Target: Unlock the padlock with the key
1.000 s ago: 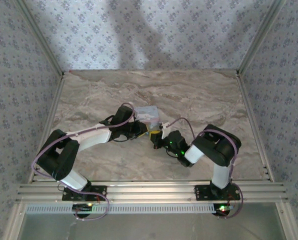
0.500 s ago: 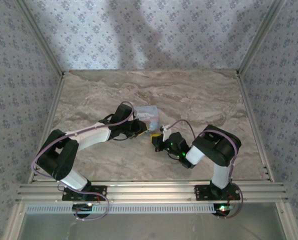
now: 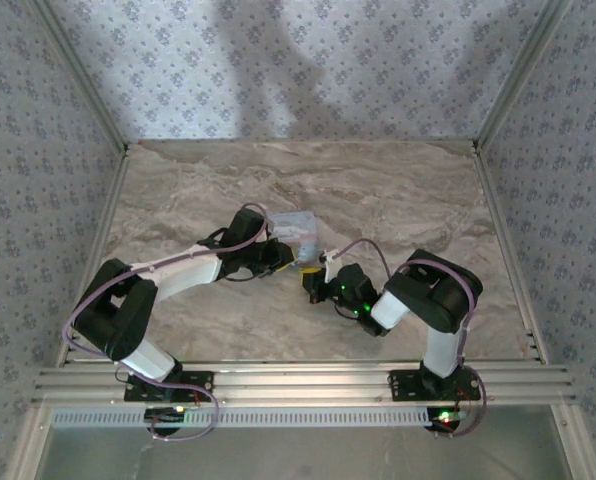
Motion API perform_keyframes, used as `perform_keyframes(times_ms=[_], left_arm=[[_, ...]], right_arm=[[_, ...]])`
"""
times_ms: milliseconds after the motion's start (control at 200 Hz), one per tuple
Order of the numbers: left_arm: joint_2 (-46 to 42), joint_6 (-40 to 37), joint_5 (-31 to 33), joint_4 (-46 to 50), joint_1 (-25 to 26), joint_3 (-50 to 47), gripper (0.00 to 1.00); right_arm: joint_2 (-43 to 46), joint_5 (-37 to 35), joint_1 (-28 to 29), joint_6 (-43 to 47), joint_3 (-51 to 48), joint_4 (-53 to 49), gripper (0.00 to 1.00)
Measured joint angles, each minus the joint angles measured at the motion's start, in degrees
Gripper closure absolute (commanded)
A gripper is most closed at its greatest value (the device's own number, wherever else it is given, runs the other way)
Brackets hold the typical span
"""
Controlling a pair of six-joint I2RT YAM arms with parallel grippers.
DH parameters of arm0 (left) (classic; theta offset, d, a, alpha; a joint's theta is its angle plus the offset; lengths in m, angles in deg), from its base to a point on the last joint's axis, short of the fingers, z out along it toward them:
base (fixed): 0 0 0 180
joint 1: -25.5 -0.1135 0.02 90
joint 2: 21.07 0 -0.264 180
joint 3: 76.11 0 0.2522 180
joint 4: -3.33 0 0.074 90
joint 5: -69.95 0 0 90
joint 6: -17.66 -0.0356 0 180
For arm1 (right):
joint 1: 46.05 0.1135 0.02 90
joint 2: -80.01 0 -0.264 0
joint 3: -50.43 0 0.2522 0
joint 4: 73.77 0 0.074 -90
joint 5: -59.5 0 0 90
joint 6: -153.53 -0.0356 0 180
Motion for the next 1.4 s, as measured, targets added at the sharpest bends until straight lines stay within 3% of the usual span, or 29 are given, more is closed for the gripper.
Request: perform_keyframes(times_ms=[1404], left_arm=[[0.09,-1.11,-0.09,-0.04,0.11,0.0,0.86]], right_arm=[[0.31,1.27,-1.01,-0.57,1.64,-2.32,1.0]])
